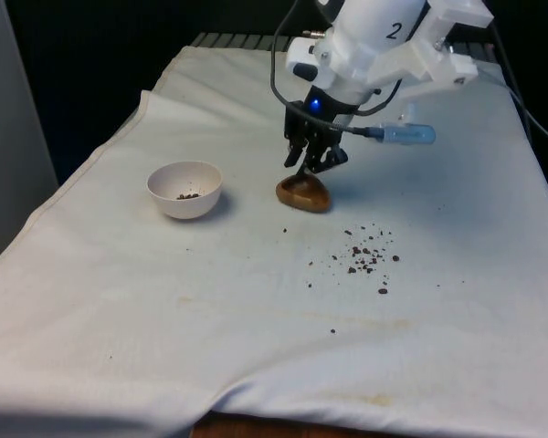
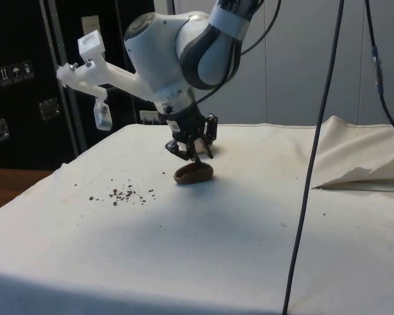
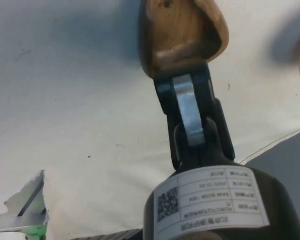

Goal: Pour the coffee beans from the cup into the bowl.

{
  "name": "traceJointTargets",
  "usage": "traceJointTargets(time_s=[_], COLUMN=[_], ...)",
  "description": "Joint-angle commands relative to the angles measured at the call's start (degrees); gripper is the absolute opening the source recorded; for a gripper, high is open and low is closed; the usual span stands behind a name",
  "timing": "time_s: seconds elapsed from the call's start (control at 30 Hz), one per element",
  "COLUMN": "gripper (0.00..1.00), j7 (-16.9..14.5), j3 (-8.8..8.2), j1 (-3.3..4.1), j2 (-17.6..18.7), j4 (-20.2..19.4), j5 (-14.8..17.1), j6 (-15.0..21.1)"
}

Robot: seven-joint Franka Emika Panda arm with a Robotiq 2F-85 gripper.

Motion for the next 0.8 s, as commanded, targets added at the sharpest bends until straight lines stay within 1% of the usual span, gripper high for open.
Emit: traceJointTargets(time_s=[0.0, 0.03, 0.17, 0.2, 0.23, 0.3, 0.33, 0.43, 0.47, 0.5, 0.53, 0.73, 0.77], gripper=[0.23, 0.34, 0.55, 0.61, 0.61, 0.71, 0.82, 0.97, 1.00, 1.00, 1.00, 1.00, 1.00], j7=[0.00, -0.06, -0.06, 0.00, -0.06, -0.06, -0.06, -0.52, -0.63, -0.06, -0.69, -0.86, -0.11], j3=[0.17, 0.11, 0.06, -0.11, 0.06, 0.06, 0.06, 0.11, 0.17, -0.17, 0.17, 0.29, -0.11], j1=[-0.34, -0.40, -0.40, -0.06, -0.40, -0.40, -0.40, -0.46, -0.46, -0.11, -0.46, -0.52, -0.11], j2=[-0.34, -0.34, -0.40, 0.00, -0.40, -0.40, -0.40, -1.32, -1.72, -0.57, -2.01, -4.18, -3.72], j4=[-0.57, -0.69, -0.80, -0.23, -0.86, -0.92, -0.92, -0.97, -0.97, -0.34, -1.03, -2.01, -1.55], j5=[0.40, 0.46, 0.52, 0.11, 0.57, 0.57, 0.57, 0.86, 0.92, 0.23, 0.97, 1.55, 0.57], j6=[1.26, 1.49, 1.89, 0.74, 1.95, 2.01, 2.06, 1.38, 1.15, 0.92, 1.09, 1.09, 0.57])
